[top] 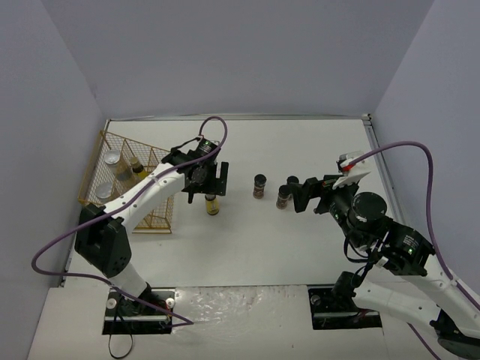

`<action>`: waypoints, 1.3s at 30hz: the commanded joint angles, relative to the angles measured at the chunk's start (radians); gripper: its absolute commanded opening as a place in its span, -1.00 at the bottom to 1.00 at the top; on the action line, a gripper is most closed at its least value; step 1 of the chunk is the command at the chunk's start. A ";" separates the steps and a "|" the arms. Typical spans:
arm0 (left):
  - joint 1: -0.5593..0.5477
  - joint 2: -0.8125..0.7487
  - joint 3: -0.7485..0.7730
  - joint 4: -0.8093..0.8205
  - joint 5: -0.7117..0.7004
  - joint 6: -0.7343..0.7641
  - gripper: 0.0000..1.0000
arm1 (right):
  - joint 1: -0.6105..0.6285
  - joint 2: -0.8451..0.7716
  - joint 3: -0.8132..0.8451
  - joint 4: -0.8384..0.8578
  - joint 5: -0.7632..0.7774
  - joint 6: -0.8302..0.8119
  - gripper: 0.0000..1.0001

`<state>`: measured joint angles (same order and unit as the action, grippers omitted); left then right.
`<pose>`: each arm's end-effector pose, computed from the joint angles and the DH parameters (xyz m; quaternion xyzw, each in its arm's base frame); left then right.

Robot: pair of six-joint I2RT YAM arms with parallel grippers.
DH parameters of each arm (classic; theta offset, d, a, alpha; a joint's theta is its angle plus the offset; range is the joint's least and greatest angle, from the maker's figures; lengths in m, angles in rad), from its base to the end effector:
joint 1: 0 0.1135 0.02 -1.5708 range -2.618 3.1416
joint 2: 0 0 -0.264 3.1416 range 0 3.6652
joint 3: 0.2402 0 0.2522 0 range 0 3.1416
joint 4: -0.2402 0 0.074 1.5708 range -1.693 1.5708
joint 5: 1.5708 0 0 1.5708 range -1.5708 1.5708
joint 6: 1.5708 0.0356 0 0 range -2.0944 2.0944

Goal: Organize the condiment bottles

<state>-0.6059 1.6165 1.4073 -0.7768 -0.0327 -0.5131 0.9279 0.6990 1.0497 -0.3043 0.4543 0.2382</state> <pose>0.2839 -0.1953 0.2937 0.0397 0.9566 -0.1397 0.2526 0.0924 0.0973 0.4288 -0.0741 0.6882 0.2582 0.6739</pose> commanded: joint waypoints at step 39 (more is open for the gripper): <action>-0.037 0.070 0.098 -0.048 -0.087 -0.065 -0.33 | -0.008 -0.011 -0.022 0.028 -0.009 0.015 1.00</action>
<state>-0.6403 1.6861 1.4509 -0.8116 -0.1078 -0.5655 0.9234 0.6765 1.0218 -0.3264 0.4530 0.2432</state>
